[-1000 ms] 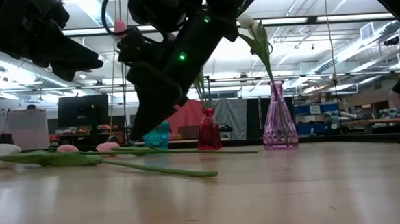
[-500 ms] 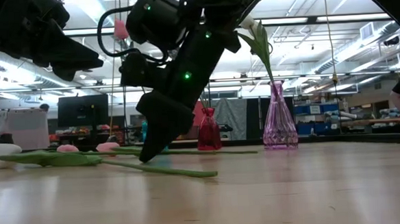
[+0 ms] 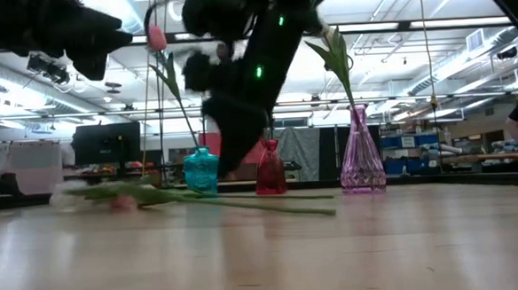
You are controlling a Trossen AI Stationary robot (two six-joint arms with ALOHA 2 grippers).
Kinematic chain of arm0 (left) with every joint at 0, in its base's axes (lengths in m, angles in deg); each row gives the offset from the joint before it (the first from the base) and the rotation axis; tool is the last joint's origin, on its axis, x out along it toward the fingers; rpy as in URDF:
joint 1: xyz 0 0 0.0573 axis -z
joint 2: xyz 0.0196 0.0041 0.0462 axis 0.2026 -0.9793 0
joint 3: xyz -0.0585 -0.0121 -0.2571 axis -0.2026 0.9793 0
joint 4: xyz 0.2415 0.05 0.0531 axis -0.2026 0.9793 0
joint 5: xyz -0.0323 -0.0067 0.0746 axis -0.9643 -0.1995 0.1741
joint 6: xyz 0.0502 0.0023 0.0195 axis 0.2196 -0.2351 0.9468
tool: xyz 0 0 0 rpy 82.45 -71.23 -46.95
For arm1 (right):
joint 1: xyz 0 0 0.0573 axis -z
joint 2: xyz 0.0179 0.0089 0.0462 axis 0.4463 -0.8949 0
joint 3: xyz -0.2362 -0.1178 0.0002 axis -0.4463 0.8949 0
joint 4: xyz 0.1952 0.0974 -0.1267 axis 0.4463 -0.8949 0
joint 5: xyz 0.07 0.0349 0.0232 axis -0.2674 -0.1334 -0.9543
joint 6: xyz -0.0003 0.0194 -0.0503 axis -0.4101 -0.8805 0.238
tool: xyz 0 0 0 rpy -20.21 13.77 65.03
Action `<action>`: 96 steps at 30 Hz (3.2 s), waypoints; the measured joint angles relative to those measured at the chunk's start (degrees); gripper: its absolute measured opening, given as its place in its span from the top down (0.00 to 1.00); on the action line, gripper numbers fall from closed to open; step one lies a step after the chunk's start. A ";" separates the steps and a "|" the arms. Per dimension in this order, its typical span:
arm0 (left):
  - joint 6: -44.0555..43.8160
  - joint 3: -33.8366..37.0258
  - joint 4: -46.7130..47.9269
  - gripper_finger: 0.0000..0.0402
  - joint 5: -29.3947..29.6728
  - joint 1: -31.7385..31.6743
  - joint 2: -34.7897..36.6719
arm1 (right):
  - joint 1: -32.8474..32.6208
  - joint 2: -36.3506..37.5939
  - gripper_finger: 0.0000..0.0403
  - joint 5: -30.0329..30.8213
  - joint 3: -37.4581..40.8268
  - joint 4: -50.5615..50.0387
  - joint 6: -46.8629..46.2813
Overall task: Sort flowers into vase by color
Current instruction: Put the white flower into the pink vase
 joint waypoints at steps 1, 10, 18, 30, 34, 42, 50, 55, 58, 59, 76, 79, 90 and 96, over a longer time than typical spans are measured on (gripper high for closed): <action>0.00 0.00 0.66 0.64 0.37 0.06 -0.02 | 0.00 1.27 0.98 1.01 0.31 0.24 -0.07; -1.26 0.00 1.69 0.64 1.23 0.10 -1.63 | -0.63 16.69 0.98 6.75 14.99 16.12 -0.84; -1.61 0.00 0.48 0.64 1.25 0.10 -5.16 | -0.96 27.06 0.98 13.17 34.08 37.80 -6.15; -1.68 0.02 -8.92 0.64 3.65 0.10 -16.50 | -1.43 30.03 0.98 11.19 42.92 59.16 -3.27; -1.42 0.02 -9.79 0.64 6.28 0.10 -19.14 | -1.96 30.03 0.98 9.86 42.92 62.56 -0.59; 0.26 0.02 -16.10 0.64 8.20 0.08 -21.56 | -2.52 29.81 0.98 8.82 42.90 64.57 0.09; 2.46 0.02 -31.33 0.64 8.83 -0.01 -28.17 | -3.60 29.81 0.98 9.08 42.90 67.41 3.84; 4.28 -0.02 -38.13 0.64 8.84 -0.01 -31.81 | -3.82 29.81 0.97 9.08 42.90 70.05 6.59; 4.81 -1.36 -38.69 0.64 8.95 -0.01 -33.14 | -3.82 29.81 0.97 8.46 42.90 71.44 7.56; 5.01 -1.94 -38.65 0.64 9.05 -0.03 -33.57 | -3.82 29.81 0.97 8.16 42.90 71.97 7.78; 13.99 -14.35 -38.72 0.64 10.32 -0.03 -41.59 | -4.00 29.79 0.97 4.99 42.90 73.21 10.62; 14.75 -15.36 -38.67 0.64 10.32 -0.03 -41.62 | -4.13 29.79 0.97 4.97 42.90 73.18 11.04; 17.12 -16.24 -42.50 0.64 10.33 -0.03 -41.40 | -4.55 29.79 0.97 5.74 42.90 73.03 12.09; 17.66 -16.28 -42.81 0.69 10.34 -0.03 -41.27 | -4.55 29.79 0.97 5.80 42.90 73.01 12.10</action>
